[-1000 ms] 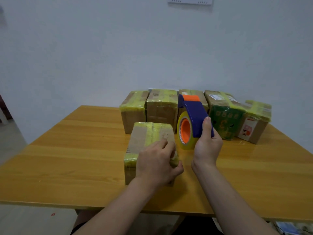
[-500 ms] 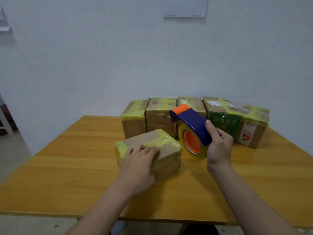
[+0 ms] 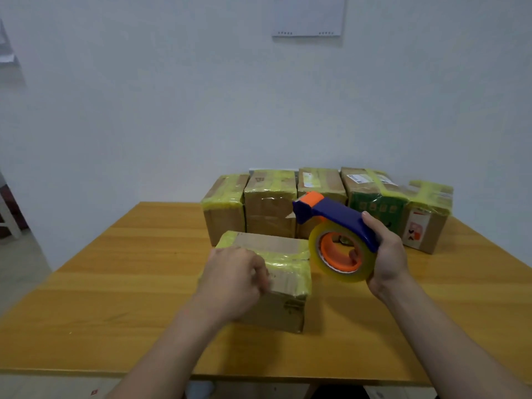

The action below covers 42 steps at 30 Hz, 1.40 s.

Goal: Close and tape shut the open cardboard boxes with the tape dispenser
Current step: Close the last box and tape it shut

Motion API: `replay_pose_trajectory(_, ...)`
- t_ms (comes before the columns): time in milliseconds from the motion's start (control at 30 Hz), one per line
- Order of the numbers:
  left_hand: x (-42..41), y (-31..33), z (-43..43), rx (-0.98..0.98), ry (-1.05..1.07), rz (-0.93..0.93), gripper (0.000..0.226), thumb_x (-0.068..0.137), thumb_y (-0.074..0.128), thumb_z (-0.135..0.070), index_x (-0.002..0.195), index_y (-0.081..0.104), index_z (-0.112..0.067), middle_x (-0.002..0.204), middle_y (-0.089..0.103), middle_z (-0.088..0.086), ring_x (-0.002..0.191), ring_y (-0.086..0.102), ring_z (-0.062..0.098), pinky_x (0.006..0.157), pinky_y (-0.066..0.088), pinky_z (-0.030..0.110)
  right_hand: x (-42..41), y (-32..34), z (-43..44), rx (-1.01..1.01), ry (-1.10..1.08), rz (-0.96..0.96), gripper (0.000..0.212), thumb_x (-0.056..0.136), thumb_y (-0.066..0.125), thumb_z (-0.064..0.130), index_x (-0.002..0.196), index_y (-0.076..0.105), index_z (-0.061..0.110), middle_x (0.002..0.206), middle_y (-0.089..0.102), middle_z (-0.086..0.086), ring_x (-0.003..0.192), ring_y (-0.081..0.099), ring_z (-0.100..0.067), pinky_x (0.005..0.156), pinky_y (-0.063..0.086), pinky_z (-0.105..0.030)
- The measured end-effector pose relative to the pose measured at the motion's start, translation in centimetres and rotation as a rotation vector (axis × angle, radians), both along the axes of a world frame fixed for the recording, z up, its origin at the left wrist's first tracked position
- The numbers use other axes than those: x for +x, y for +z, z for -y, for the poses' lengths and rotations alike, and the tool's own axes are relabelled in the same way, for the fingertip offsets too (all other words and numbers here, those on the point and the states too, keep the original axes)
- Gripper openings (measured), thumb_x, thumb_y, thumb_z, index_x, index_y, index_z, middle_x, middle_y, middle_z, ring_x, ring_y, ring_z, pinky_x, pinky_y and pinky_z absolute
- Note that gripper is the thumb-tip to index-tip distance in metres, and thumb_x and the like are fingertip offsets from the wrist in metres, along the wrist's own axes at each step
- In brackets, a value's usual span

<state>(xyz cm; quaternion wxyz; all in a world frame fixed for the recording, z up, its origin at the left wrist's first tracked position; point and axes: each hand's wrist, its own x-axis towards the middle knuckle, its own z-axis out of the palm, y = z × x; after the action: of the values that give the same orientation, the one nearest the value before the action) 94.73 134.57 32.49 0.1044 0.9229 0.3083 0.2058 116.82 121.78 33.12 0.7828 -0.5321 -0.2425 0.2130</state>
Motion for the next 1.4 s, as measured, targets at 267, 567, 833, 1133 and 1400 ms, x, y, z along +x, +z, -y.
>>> replay_pose_trajectory(267, 4.2, -3.3, 4.4, -0.001, 0.025, -0.04, 0.07, 0.085, 0.062, -0.065, 0.148, 0.041, -0.044, 0.158, 0.041, -0.019, 0.147, 0.026, 0.017, 0.126, 0.011, 0.05, 1.1, -0.8, 1.1, 0.089, 0.273, -0.098, 0.033, 0.09, 0.057, 0.036, 0.101, 0.07, 0.008, 0.077, 0.072, -0.005, 0.062, 0.067, -0.017, 0.05, 0.052, -0.023)
replay_pose_trajectory(567, 0.5, -3.8, -0.5, -0.447, -0.248, 0.181, 0.047, 0.063, 0.064, -0.014, 0.102, 0.069, -0.04, 0.128, 0.064, -0.035, 0.141, 0.034, -0.014, 0.13, 0.0, 0.047, 1.8, -0.5, 1.7, 0.031, 0.297, 0.024, 0.032, 0.089, 0.058, 0.036, 0.094, 0.08, 0.013, 0.082, 0.074, -0.008, 0.068, 0.068, -0.018, 0.051, 0.053, -0.022)
replay_pose_trajectory(833, -1.5, -1.4, -3.4, -0.634, -0.351, 0.031, 0.057, 0.075, 0.056, 0.014, 0.11, 0.072, -0.029, 0.136, 0.064, -0.025, 0.143, 0.036, -0.009, 0.127, 0.017, 0.037, 0.8, 0.9, 1.8, -0.061, 0.328, 0.279, 0.047, 0.065, 0.077, 0.06, 0.075, 0.078, 0.014, 0.073, 0.062, -0.015, 0.07, 0.057, -0.029, 0.065, 0.045, -0.034)
replay_pose_trajectory(1133, -0.6, 1.3, -2.3, -1.209, -0.19, 0.61, 0.034, 0.092, 0.069, -0.024, 0.114, 0.075, 0.001, 0.1, 0.075, 0.021, 0.086, 0.074, 0.021, 0.078, 0.061, 0.027, -0.8, 2.1, 1.2, -0.044, 0.457, 0.329, 0.05, 0.062, 0.081, 0.063, 0.073, 0.076, 0.015, 0.067, 0.062, -0.008, 0.062, 0.059, -0.02, 0.059, 0.045, -0.028)
replay_pose_trajectory(1400, -0.9, 1.8, -1.6, -1.654, -0.255, 0.828, 0.03, 0.089, 0.07, -0.032, 0.103, 0.07, -0.005, 0.085, 0.07, 0.01, 0.067, 0.067, 0.016, 0.062, 0.058, 0.022, -1.7, 2.3, 0.5, -0.042, 0.508, 0.333, 0.063, 0.052, 0.083, 0.073, 0.075, 0.077, 0.014, 0.07, 0.061, -0.011, 0.064, 0.059, -0.022, 0.06, 0.048, -0.025)
